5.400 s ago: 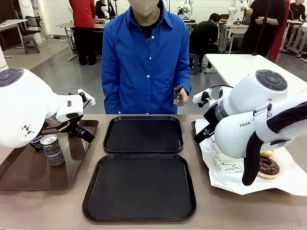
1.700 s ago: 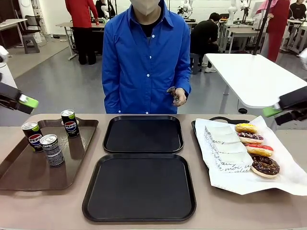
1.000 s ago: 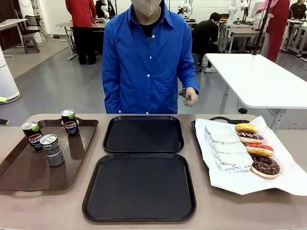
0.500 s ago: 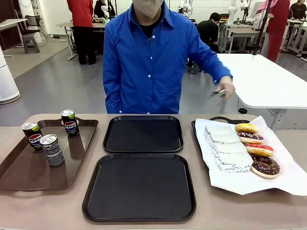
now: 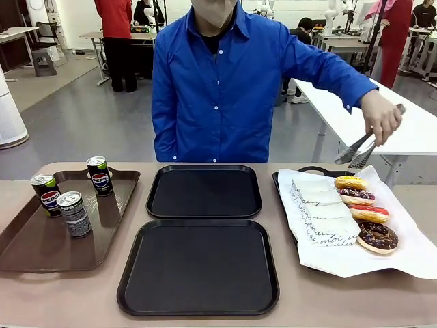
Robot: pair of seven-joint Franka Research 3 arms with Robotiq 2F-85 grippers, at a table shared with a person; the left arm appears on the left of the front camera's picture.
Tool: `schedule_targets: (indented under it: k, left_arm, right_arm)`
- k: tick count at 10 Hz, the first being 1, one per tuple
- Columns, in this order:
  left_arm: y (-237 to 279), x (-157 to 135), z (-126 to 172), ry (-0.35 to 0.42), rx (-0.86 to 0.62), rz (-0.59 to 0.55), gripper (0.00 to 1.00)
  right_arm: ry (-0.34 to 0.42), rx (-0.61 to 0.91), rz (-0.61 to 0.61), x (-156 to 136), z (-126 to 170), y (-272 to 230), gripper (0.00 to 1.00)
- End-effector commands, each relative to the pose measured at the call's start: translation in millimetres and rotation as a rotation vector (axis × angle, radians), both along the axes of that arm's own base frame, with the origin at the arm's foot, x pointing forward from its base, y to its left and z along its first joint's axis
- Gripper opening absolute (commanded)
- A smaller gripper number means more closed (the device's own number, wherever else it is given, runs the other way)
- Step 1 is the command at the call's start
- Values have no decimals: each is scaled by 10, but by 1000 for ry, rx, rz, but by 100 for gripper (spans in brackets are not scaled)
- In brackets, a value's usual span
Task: Set up donuts and drinks on trays.
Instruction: Pick up one Pepsi coke and place it on the Flat Tray.
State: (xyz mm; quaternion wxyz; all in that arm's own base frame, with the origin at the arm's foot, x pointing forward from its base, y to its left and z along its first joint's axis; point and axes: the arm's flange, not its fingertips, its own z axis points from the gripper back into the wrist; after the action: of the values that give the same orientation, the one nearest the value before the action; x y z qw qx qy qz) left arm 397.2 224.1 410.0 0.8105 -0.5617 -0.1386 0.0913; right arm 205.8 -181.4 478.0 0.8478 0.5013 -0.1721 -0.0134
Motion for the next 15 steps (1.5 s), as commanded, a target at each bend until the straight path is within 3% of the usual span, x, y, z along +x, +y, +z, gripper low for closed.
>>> schedule_targets:
  k: [1,13,15]
  left_arm:
    - [16,-5,6,-3,-6,3,100]
    - [6,-3,-3,1,0,1,100]
    - [-246,98,460,-21,258,8,100]
  right_arm:
    - [-12,12,6,-2,-7,0,100]
    - [-12,12,6,-2,-7,0,100]
    - [-12,12,6,-2,-7,0,100]
